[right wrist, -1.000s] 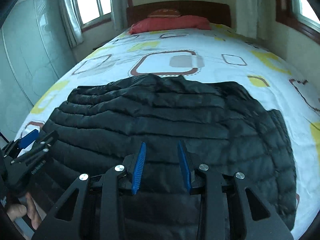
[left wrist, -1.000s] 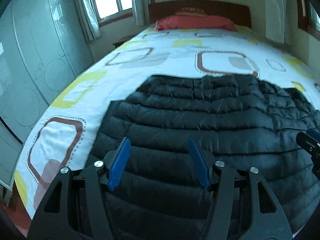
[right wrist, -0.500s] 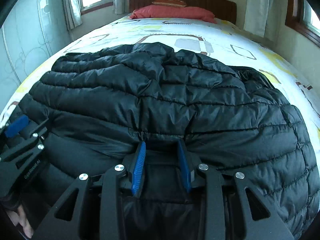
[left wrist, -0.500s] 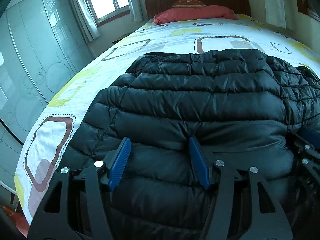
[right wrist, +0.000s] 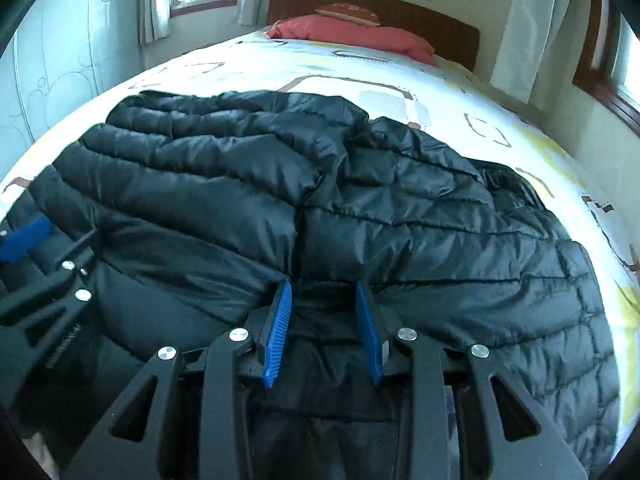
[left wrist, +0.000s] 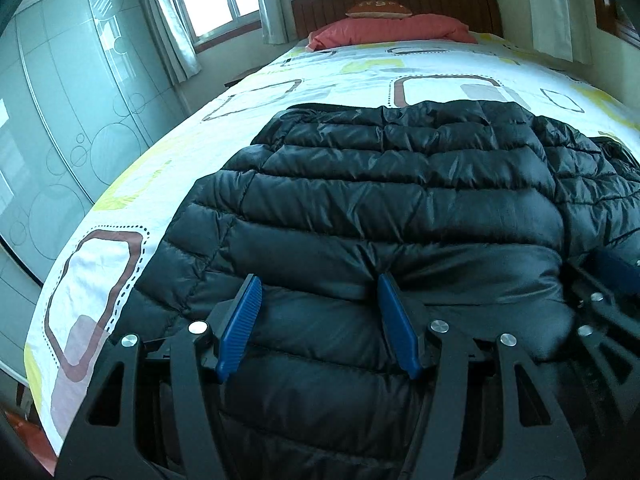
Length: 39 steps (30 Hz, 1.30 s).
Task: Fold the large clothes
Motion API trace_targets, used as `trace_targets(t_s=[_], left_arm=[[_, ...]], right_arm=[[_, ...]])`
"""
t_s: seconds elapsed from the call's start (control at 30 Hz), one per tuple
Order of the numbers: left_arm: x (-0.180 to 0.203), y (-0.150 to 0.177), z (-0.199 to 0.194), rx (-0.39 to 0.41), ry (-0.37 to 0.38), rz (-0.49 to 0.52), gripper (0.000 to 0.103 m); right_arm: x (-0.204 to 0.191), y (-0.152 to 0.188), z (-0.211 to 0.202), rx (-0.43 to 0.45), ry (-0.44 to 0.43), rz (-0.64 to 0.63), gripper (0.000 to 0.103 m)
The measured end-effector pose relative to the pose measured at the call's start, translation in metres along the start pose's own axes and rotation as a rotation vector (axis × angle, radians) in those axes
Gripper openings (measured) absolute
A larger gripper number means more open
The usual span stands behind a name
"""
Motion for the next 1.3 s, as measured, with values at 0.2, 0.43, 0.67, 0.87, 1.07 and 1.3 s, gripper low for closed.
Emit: trace_targets(t_s=[0.2, 0.43, 0.67, 0.87, 1.07, 1.3], left_arm=[[-0.006, -0.001, -0.005, -0.009, 0.082, -0.065, 0.06], [-0.035, 0.002, -0.015, -0.034, 0.164, -0.189, 0.06], [-0.09, 0.009, -0.02, -0.043, 0.192, -0.365, 0.068], [-0.133, 0.019, -0.018, -0.033, 0.227, -0.517, 0.083], [-0.138, 0.03, 0.007, -0.095, 0.412, -0.649, 0.083], [-0.119, 0.046, 0.036, -0.208, 0.649, -0.802, 0.083]], right_arm=[[0.003, 0.003, 0.0, 0.018, -0.016, 0.015, 0.034], [0.002, 0.008, -0.004, 0.028, -0.007, 0.009, 0.034], [0.001, 0.008, -0.005, 0.035, -0.001, 0.005, 0.034], [0.0, 0.008, -0.007, 0.037, 0.0, 0.006, 0.034], [-0.001, 0.008, -0.007, 0.037, -0.001, 0.008, 0.034], [0.0, 0.008, -0.007, 0.038, 0.0, 0.008, 0.034]])
Point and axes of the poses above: each gripper's, at about its wrist camera, not at the fingertips, and z roughly the way its jaws point, x to its right, y to its underside, the point moved 10 cm from there along z, roughly the way its jaws point, and after that the axes turned 4 degrees about z, right-handed, at the moved point
